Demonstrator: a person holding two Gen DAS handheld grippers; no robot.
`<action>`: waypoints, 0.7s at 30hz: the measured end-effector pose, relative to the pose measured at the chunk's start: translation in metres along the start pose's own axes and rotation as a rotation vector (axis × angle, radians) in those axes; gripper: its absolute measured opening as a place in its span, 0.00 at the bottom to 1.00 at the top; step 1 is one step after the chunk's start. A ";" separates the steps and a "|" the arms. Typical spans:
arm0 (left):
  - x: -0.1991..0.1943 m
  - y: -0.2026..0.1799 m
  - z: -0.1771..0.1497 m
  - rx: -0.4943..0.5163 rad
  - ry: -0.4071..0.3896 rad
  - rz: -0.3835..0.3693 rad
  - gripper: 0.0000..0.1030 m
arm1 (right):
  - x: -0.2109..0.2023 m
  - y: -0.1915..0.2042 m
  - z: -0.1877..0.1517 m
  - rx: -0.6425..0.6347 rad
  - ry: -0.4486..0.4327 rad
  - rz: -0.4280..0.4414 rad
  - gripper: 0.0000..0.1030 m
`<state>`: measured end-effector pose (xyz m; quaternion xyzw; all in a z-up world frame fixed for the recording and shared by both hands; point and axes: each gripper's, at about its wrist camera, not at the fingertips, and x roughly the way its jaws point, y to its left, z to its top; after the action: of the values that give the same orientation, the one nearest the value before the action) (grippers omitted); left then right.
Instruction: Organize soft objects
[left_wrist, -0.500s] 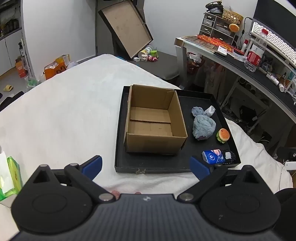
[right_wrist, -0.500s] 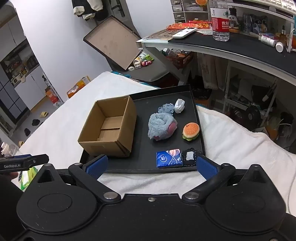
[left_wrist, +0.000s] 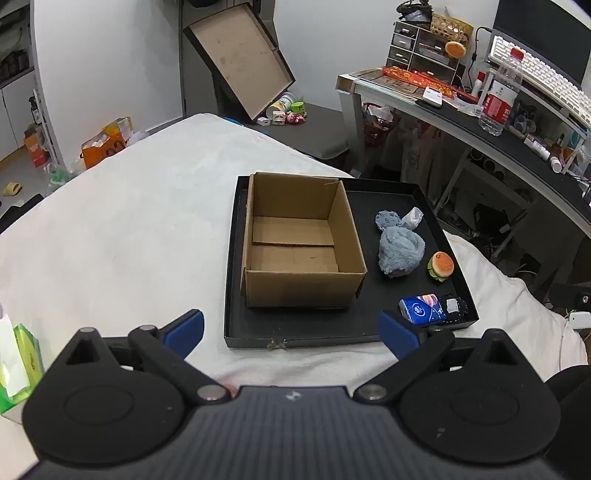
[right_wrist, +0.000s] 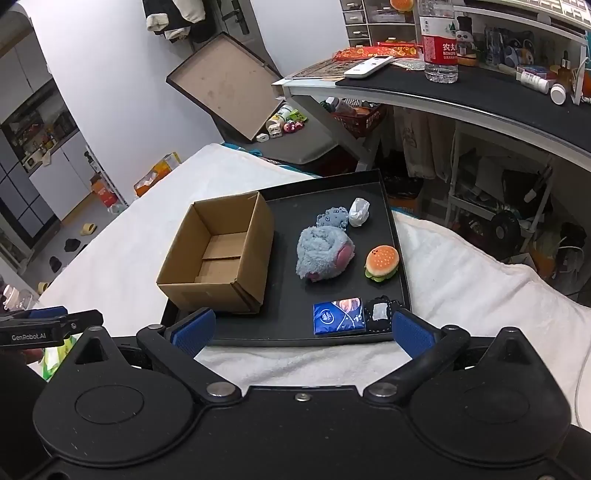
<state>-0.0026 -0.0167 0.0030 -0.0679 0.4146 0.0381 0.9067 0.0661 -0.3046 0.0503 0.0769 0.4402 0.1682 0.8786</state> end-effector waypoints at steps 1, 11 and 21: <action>-0.001 0.000 0.000 0.001 -0.002 -0.002 0.97 | -0.001 0.000 0.000 0.001 -0.001 0.000 1.00; -0.002 -0.004 0.006 0.027 -0.026 -0.033 0.97 | -0.005 0.000 0.000 -0.014 -0.009 0.015 1.00; -0.006 -0.005 0.006 0.028 -0.052 -0.055 0.97 | -0.004 0.002 0.001 -0.019 -0.009 0.022 1.00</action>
<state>-0.0012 -0.0210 0.0120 -0.0654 0.3892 0.0092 0.9188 0.0641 -0.3046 0.0544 0.0741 0.4340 0.1815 0.8793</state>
